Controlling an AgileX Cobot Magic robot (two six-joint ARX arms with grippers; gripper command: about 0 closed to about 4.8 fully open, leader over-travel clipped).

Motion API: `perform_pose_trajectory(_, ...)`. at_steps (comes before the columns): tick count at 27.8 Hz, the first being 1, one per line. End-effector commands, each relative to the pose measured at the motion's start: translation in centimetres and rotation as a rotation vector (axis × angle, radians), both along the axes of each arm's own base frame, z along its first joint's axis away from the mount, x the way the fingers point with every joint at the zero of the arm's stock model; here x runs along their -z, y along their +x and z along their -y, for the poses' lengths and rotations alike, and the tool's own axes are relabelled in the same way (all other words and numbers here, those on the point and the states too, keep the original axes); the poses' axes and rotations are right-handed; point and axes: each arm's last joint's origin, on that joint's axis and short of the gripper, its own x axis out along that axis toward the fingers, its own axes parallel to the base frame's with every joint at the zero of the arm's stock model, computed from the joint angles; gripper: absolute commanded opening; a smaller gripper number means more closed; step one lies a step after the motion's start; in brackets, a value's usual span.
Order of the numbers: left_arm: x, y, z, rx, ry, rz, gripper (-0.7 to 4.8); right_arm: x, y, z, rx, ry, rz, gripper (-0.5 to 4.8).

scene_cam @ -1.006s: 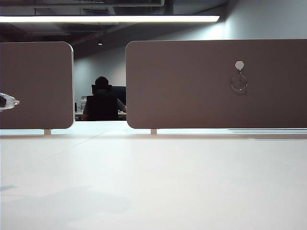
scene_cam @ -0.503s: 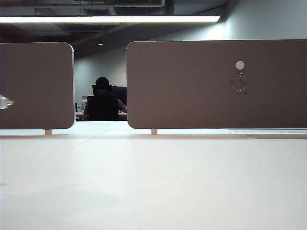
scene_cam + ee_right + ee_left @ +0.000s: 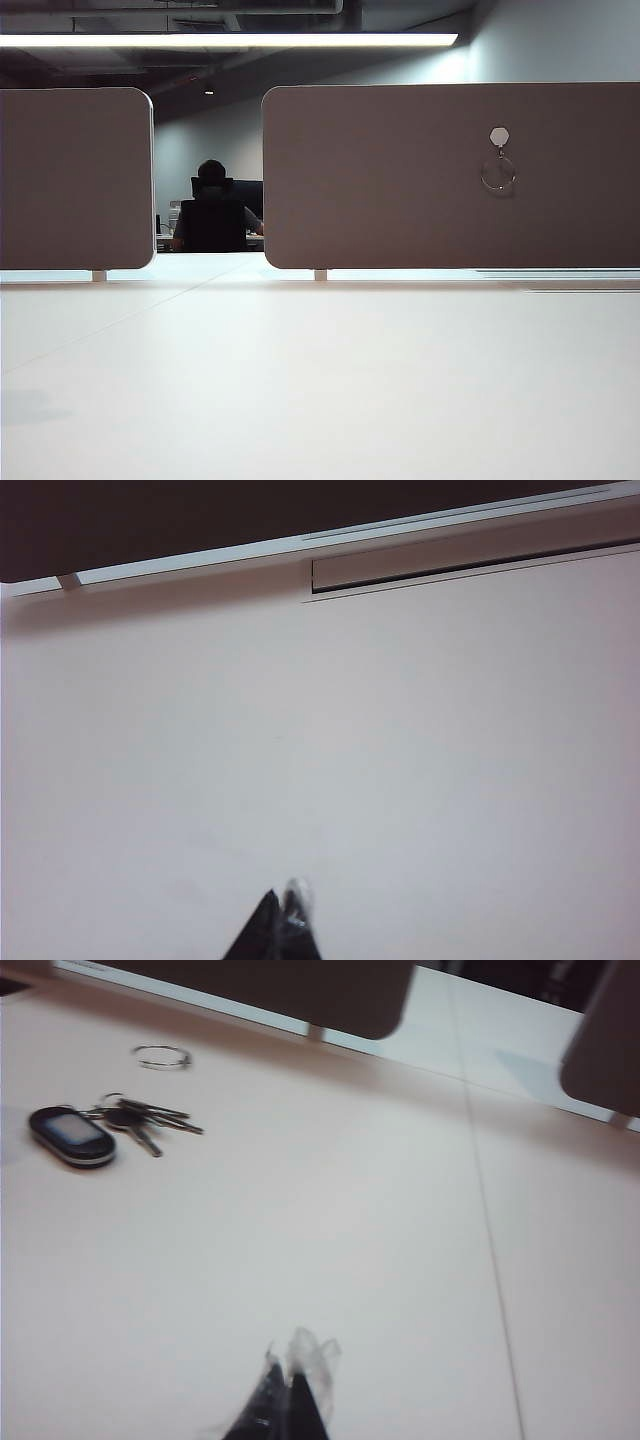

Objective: Hang the earring on the hook.

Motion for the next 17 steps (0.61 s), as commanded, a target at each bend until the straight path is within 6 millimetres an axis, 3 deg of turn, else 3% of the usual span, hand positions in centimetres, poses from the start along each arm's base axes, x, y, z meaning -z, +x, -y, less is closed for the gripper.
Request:
perform_pose_trajectory(1,0.16,-0.01,0.04,0.01,0.0,-0.015,-0.05,0.03,0.07,-0.1,-0.015,0.001,0.011,0.03)
perform_pose_trajectory(17,0.16,-0.01,0.05,0.012,-0.001,-0.015,-0.05,0.18,0.09,-0.12,-0.018,0.001,0.008,0.03)
